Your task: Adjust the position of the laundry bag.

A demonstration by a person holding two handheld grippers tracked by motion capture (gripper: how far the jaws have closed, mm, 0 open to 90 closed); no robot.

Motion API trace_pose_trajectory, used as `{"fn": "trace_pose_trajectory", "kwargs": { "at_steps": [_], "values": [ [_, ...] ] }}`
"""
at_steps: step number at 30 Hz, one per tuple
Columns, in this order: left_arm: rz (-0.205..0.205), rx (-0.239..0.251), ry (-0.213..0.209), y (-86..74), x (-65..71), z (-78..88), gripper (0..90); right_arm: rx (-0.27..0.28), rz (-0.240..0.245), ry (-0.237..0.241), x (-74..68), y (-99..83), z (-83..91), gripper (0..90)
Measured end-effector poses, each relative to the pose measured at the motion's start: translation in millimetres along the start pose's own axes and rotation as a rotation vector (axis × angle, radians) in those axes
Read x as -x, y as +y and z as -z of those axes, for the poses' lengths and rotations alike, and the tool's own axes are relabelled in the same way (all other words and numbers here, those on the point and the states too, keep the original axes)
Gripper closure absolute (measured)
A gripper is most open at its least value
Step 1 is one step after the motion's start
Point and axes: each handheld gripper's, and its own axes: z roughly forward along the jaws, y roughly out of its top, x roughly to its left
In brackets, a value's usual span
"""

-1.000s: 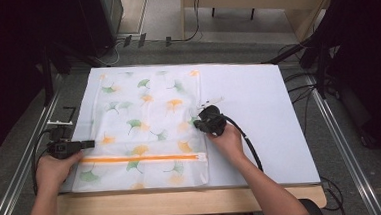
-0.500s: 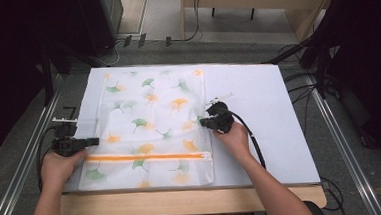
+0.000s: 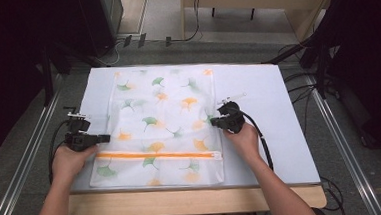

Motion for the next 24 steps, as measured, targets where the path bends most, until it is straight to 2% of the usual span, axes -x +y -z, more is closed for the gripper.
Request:
{"fn": "trace_pose_trajectory", "kwargs": {
  "at_steps": [3, 7, 15, 22, 24],
  "values": [
    [-0.019, -0.003, -0.008, 3.1, 5.6, -2.2, 89.0, -0.001, -0.011, -0.006, 4.8, -2.2, 3.3, 90.0],
    [-0.015, -0.004, -0.034, 4.8, 9.2, -5.4, 89.0, 0.002, -0.016, -0.017, 10.6, -4.6, 7.5, 90.0],
    [-0.059, -0.016, -0.06, 12.0, 22.1, -13.0, 89.0, 0.012, -0.052, -0.032, 23.1, -10.2, 17.5, 90.0],
    [-0.065, -0.011, -0.104, 16.9, 28.4, -18.3, 89.0, 0.025, -0.072, -0.048, 33.9, -16.1, 25.8, 90.0],
    [-0.087, -0.015, -0.106, 20.0, 34.0, -21.7, 89.0, 0.03, -0.086, -0.052, 37.0, -18.1, 28.3, 90.0]
  ]
}}
